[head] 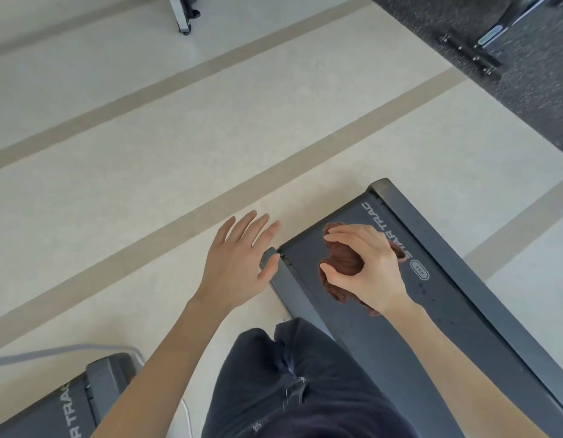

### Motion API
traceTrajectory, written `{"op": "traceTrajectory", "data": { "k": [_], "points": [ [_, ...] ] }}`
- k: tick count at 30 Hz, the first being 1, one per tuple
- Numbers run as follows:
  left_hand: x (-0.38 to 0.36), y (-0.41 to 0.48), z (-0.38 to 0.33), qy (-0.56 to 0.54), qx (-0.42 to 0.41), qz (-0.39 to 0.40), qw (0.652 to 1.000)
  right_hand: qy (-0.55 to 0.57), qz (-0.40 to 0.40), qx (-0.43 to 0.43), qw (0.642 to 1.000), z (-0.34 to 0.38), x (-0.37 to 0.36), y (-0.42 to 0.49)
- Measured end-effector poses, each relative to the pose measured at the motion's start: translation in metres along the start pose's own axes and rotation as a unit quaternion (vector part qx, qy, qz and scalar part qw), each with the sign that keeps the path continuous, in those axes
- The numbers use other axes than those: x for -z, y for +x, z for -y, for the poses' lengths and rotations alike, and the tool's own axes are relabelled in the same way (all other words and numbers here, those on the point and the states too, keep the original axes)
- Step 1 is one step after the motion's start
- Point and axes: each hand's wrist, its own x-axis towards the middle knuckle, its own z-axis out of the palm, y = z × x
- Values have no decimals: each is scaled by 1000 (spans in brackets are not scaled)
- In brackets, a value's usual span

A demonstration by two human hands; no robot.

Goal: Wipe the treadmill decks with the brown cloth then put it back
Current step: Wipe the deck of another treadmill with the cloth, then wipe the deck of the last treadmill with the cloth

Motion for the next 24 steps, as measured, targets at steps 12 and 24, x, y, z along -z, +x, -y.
{"op": "traceTrajectory", "data": {
  "k": [12,24],
  "points": [
    [-14,46,78,-16,-35,63,997,-5,4,-61,998,20,-54,48],
    [30,97,267,3,-106,-5,994,-2,-91,-107,990,122,-146,179]
  ]
}}
